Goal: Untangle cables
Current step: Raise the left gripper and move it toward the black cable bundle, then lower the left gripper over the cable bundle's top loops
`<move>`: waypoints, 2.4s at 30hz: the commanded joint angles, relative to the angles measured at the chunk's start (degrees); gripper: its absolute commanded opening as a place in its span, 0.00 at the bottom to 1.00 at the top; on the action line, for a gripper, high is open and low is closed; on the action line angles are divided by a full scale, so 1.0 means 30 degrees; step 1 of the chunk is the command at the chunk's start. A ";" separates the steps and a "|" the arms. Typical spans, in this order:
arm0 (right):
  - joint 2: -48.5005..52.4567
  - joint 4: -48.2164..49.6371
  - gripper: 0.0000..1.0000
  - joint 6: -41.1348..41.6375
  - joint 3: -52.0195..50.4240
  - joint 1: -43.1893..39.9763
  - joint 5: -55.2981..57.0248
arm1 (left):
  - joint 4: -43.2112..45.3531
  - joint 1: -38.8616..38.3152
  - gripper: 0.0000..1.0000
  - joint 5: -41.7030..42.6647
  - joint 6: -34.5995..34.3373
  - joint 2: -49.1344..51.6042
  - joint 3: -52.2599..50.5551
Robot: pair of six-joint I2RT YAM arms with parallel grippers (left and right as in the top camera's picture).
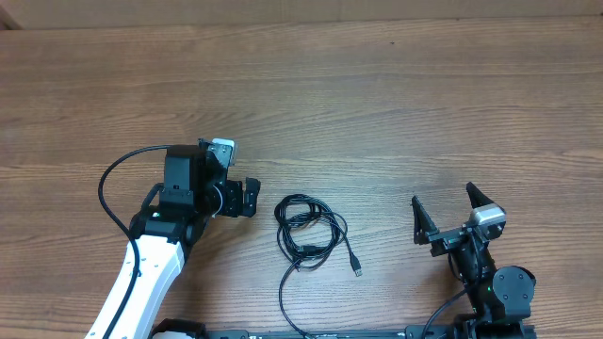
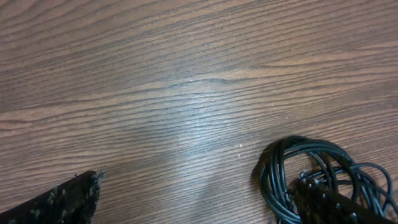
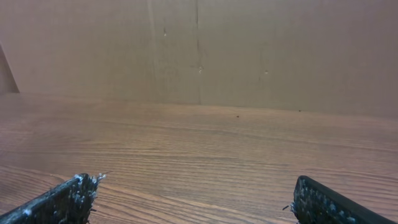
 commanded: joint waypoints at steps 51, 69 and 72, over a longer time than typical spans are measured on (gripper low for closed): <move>-0.0189 0.0087 1.00 0.0058 -0.0197 -0.0051 0.0197 | -0.0175 0.0080 1.00 0.0306 -0.1370 0.0146 0.0525; -0.0189 0.0087 1.00 0.0058 -0.0197 -0.0051 0.0197 | -0.0444 -0.2907 1.00 0.3024 0.0430 0.0146 0.0525; -0.0189 0.0087 1.00 0.0058 -0.0197 -0.0051 0.0197 | -0.0474 -0.3759 1.00 0.2033 0.0197 0.0153 0.0525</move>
